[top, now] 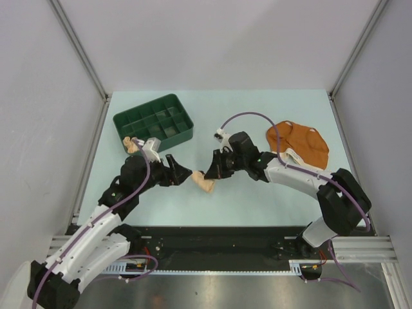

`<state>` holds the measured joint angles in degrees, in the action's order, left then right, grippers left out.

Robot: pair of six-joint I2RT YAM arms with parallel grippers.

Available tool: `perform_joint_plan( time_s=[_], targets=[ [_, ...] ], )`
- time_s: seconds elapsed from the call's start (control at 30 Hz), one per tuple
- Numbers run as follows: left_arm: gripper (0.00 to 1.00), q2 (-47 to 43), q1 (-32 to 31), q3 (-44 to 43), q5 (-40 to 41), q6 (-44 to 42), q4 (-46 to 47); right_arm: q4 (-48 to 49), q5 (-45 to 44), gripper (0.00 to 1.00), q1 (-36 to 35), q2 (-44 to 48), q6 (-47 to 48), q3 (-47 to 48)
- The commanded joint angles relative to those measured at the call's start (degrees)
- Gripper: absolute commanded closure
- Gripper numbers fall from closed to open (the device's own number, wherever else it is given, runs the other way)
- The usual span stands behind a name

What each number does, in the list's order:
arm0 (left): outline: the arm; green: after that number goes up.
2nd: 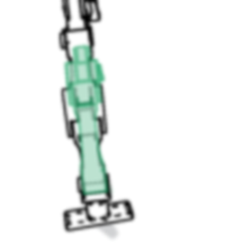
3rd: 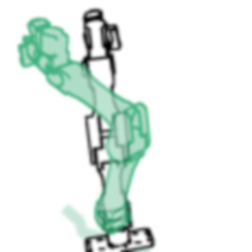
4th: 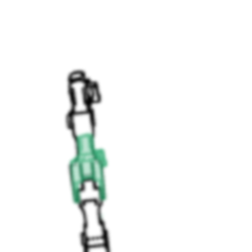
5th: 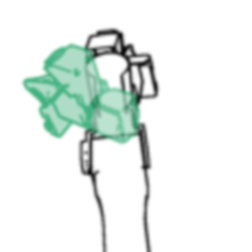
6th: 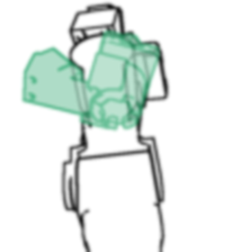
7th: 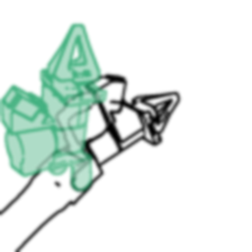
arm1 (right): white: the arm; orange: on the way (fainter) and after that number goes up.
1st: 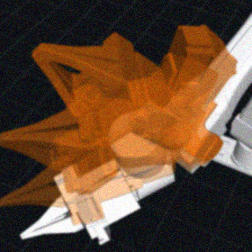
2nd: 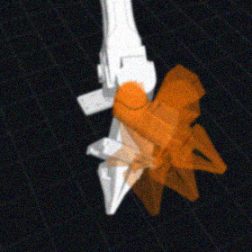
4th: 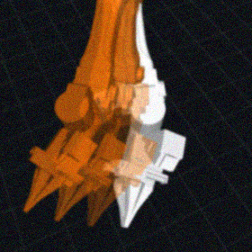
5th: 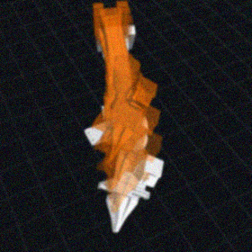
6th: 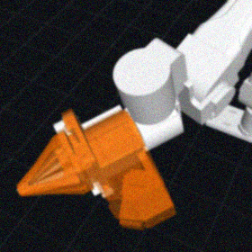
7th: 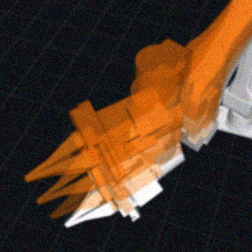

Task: Roll the underwear
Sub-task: Pick up the underwear from the center of the board.

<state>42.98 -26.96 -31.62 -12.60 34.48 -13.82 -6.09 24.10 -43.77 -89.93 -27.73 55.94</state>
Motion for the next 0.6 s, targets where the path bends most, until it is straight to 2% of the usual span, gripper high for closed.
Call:
perform_joint_plan(
  time_s=[0.0, 0.3, 0.43, 0.57],
  targets=[
    [0.18, -3.77, 0.24, 1.99, -4.18, -1.26, 6.96, 11.96, 6.49, 1.0, 0.97, 4.58, -10.22, 0.31],
    [0.17, -14.32, 0.24, 6.21, -7.87, 2.78, 17.16, 22.43, 5.17, 1.0, 1.32, 9.07, -21.83, -0.05],
    [0.18, -14.85, 0.33, 7.53, -9.28, 4.98, 20.06, 25.77, 5.78, 1.0, 1.58, 9.07, -26.22, -0.13],
    [0.2, -16.17, 0.24, 9.12, -9.29, 9.02, 26.91, 30.5, 7.45, 1.0, 1.58, 8.81, -30.36, -0.83]
  ],
)
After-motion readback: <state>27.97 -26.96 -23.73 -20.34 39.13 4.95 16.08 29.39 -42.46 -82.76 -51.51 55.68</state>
